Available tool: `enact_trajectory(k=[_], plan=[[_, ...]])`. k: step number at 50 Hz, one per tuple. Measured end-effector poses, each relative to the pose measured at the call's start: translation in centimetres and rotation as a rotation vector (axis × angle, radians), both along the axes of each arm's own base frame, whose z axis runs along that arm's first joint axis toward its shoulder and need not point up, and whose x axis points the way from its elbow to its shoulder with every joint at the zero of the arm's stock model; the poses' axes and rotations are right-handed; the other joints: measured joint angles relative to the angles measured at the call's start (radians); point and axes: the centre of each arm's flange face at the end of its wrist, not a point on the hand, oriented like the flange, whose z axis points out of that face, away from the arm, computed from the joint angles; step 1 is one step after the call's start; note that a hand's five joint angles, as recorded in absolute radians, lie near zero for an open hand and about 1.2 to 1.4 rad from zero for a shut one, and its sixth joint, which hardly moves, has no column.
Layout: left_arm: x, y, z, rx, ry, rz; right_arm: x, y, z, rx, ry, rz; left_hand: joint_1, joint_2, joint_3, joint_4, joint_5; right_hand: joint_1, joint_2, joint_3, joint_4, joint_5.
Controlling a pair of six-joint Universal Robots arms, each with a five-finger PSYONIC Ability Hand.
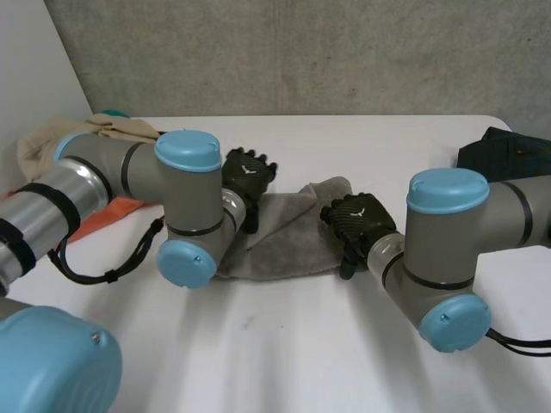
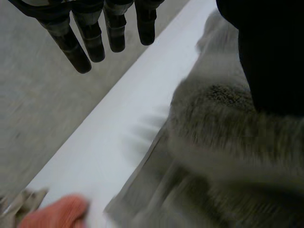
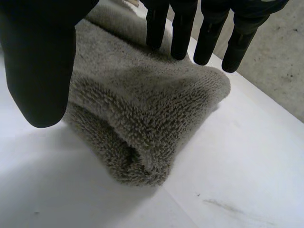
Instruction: Fold the laundry.
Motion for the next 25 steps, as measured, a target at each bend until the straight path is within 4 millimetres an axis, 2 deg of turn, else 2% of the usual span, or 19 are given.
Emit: enact_trajectory(k=[5, 9, 13, 16, 25], plan=[[2.3, -2.2, 0.1, -0.021, -0.058, 0.163, 0.3, -0.5, -1.0, -0.038, 0.027, 0.009, 0.0, 0.0, 0.0, 0.0, 0.0, 0.053, 0.068, 0.05, 0.058, 0.053], [3.5, -2.7, 1.0, -0.024, -0.054, 0.245, 0.3, -0.9, -1.6, -0.07, 0.059, 0.011, 0.0, 0.0, 0.0, 0.0, 0.0, 0.205, 0.228, 0.203, 0.206, 0.199], [3.6, -2.1, 2.1, -0.014, -0.028, 0.235, 0.2, -1.3, -2.0, -0.094, 0.084, 0.008, 0.0, 0.0, 0.0, 0.0, 0.0, 0.542, 0.589, 0.558, 0.561, 0.541], [3.2, -1.1, 3.0, -0.007, -0.002, 0.182, 0.1, -1.5, -2.0, -0.11, 0.093, 0.003, 0.0, 0.0, 0.0, 0.0, 0.0, 0.667, 0.767, 0.741, 0.751, 0.719], [2.5, 0.7, 4.7, -0.026, 0.036, 0.141, -0.7, -1.2, -1.0, -0.138, 0.109, -0.006, 0.0, 0.0, 0.0, 0.0, 0.0, 0.673, 0.79, 0.793, 0.807, 0.756]])
